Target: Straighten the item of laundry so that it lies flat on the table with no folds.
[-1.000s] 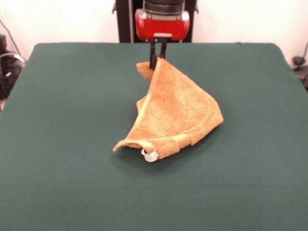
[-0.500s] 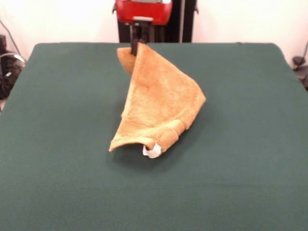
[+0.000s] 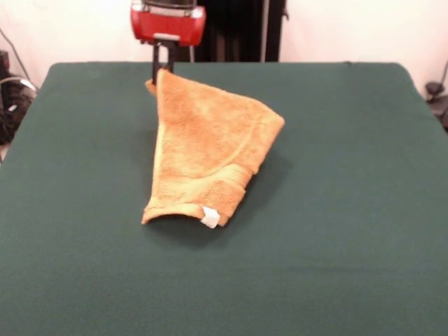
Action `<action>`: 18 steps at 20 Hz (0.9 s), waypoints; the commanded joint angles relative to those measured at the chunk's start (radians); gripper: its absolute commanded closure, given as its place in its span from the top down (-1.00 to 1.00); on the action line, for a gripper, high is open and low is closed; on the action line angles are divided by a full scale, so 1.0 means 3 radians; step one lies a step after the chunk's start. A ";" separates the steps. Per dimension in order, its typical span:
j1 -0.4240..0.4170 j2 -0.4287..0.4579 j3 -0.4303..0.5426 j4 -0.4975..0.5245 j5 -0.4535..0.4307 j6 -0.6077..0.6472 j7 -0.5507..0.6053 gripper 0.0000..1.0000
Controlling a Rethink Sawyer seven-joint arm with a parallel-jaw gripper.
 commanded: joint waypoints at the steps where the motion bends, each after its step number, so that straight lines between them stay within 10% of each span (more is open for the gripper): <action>1: -0.0234 0.0442 0.0409 0.0329 -0.0382 -0.0405 0.0411 -1.00; 18: -0.0234 -0.0005 0.0290 0.0249 -0.0469 0.0205 0.0232 -1.00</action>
